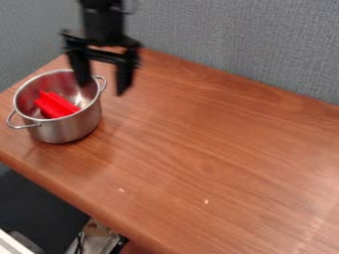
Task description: Move the red object from the metal pot to the table
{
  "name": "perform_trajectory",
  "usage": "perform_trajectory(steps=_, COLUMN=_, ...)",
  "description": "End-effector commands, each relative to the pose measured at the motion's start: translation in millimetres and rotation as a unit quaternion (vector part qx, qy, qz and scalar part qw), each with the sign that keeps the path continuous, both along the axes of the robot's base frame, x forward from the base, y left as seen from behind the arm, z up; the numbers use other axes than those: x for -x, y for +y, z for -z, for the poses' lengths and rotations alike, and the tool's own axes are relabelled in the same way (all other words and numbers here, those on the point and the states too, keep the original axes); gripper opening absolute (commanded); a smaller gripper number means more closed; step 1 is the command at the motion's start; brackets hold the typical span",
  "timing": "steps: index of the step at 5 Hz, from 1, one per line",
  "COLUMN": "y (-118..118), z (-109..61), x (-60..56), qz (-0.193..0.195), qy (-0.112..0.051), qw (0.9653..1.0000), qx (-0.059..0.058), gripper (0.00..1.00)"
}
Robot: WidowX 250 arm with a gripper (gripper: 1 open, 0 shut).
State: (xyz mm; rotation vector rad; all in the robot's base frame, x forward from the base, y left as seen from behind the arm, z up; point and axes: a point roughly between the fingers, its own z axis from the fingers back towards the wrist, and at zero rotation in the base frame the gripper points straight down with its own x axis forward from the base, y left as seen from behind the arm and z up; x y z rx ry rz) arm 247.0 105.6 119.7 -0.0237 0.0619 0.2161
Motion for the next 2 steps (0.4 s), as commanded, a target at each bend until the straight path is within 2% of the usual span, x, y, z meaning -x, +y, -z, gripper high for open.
perform_trajectory(steps=1, y=27.4, z=-11.8, x=9.4, qz=-0.017, qy=-0.038, qw=0.9990, qx=-0.014, gripper=1.00)
perform_trajectory(steps=2, y=49.0, z=-4.9, x=16.2, qz=-0.027, qy=-0.050, qw=0.9981, qx=-0.023, gripper=1.00)
